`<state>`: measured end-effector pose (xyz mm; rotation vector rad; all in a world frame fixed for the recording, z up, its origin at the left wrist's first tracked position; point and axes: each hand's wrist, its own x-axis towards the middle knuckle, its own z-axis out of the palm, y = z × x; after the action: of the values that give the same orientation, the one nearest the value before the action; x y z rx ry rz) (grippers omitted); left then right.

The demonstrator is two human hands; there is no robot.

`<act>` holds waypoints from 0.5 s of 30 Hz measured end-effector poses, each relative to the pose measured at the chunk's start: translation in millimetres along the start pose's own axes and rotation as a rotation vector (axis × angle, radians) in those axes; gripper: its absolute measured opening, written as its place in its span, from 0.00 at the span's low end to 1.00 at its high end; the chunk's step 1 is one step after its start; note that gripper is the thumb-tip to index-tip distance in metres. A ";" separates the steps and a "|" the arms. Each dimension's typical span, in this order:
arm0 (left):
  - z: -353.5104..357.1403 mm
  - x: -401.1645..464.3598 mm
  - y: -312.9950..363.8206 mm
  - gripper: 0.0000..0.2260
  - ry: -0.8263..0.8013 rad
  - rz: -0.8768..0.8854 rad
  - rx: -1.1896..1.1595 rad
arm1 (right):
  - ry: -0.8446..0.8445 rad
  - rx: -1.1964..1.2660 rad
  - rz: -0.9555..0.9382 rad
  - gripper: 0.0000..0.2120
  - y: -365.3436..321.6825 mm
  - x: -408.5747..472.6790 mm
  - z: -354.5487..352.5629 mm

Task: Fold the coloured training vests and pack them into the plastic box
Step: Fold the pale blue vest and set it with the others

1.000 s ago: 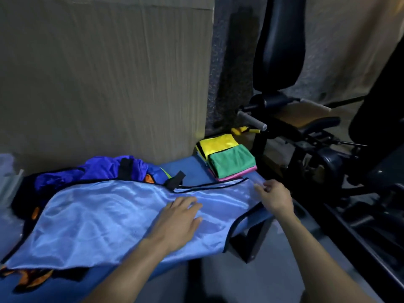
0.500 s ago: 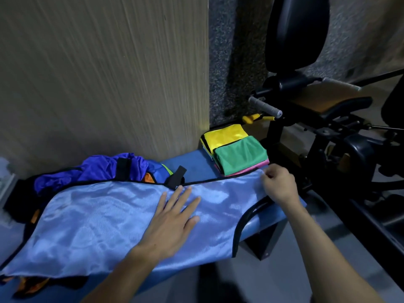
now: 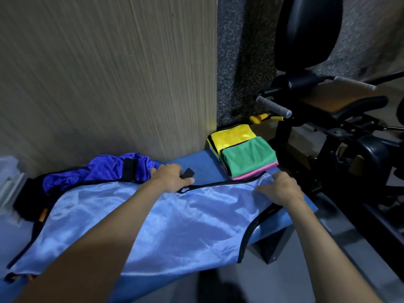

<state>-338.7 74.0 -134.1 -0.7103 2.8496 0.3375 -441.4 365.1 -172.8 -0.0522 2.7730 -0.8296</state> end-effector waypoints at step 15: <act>-15.9 13.6 -20.9 0.09 0.102 -0.041 -1.034 | 0.037 0.030 -0.090 0.06 3.9 6.4 0.4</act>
<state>-342.4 46.0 -125.6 -0.9220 2.5768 1.8553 -447.4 367.5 -176.7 -0.1585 2.8096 -0.9035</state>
